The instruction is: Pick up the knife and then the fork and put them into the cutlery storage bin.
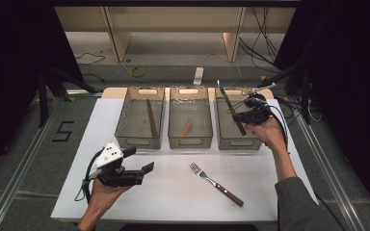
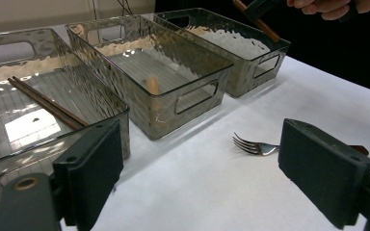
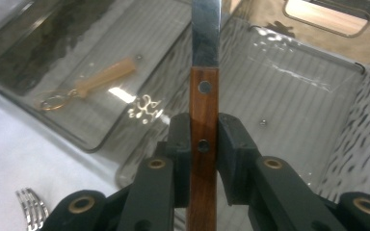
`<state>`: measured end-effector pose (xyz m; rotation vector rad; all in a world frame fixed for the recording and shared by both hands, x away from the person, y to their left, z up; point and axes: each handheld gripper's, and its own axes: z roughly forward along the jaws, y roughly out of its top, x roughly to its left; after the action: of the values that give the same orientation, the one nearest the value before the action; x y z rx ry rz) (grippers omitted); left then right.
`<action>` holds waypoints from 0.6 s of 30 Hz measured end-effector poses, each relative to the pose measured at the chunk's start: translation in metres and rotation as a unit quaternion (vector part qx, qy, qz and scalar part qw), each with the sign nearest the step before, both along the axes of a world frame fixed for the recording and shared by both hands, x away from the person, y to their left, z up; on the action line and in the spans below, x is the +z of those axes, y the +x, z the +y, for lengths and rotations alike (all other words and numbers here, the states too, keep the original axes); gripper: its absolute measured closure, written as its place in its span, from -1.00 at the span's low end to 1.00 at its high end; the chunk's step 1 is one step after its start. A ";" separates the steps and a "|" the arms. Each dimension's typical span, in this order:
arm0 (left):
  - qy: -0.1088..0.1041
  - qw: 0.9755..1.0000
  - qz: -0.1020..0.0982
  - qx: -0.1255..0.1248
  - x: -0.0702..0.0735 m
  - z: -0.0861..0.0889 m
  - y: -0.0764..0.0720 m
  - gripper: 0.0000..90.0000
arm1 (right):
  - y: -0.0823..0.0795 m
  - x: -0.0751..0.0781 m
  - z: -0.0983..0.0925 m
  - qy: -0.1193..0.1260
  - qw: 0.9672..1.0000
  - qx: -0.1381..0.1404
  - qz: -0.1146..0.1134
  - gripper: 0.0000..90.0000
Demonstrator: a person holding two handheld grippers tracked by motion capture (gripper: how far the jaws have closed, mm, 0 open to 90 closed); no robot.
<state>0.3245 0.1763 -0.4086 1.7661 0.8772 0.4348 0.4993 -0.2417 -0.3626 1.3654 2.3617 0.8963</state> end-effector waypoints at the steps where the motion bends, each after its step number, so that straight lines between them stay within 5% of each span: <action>1: 0.000 1.000 0.000 0.000 0.000 0.000 0.000 -0.65 | 0.002 -0.001 0.000 -0.002 1.000 -0.004 0.002 0.71; 18: -0.002 1.000 0.000 0.000 0.000 0.000 0.000 -0.65 | 0.020 -0.015 -0.007 -0.010 0.999 -0.046 0.026 0.71</action>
<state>0.3243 0.1761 -0.4087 1.7636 0.8770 0.4326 0.5189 -0.2490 -0.3776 1.4918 2.3183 0.8188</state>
